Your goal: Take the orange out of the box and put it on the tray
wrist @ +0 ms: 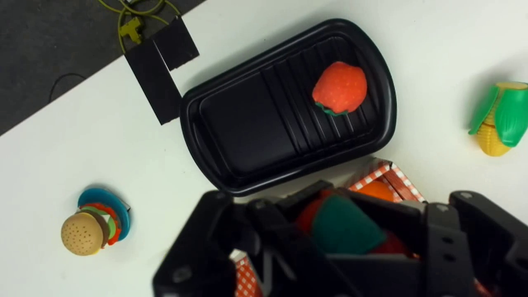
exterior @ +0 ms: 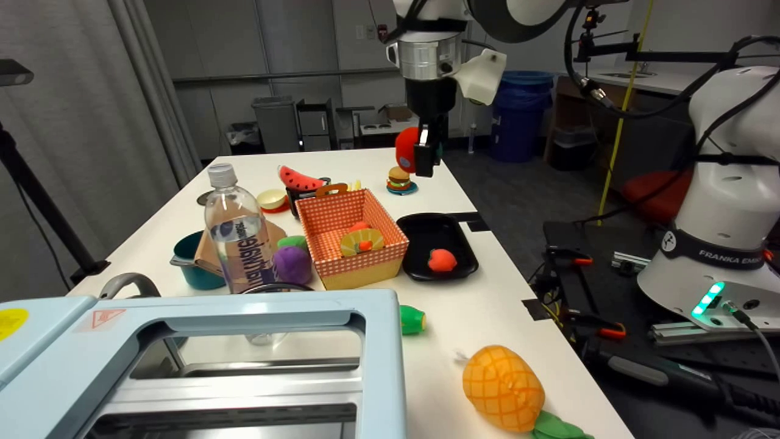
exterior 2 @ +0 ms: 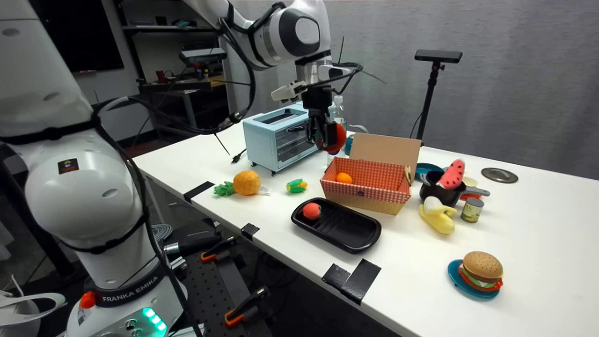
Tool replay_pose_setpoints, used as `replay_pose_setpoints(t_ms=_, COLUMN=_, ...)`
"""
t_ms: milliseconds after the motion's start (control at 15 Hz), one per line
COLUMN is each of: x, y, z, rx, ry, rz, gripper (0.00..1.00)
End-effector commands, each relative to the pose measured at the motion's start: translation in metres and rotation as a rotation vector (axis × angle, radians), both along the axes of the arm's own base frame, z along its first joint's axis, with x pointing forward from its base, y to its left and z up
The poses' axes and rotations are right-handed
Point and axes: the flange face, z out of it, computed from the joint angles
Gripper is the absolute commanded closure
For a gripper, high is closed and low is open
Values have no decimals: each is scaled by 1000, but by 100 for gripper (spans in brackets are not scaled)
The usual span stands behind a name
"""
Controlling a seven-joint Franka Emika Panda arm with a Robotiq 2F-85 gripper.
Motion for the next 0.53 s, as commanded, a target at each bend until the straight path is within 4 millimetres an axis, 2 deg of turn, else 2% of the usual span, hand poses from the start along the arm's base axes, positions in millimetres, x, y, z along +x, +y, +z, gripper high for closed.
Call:
replay_pose_setpoints(t_ms=0, x=-20, y=-3, z=7, rx=4, ry=15, rz=-47, gripper=100)
replay_pose_setpoints(t_ms=200, x=-25, y=-3, z=8, rx=7, ry=33, rz=-65, gripper=100)
replay_pose_setpoints(t_ms=267, x=-27, y=-2, z=8, rx=13, ry=43, rz=-77, gripper=75)
replay_pose_setpoints(t_ms=333, x=-28, y=-2, z=9, rx=16, ry=52, rz=-81, gripper=74)
replay_pose_setpoints(t_ms=467, x=-30, y=-1, z=9, rx=23, ry=66, rz=-91, gripper=60)
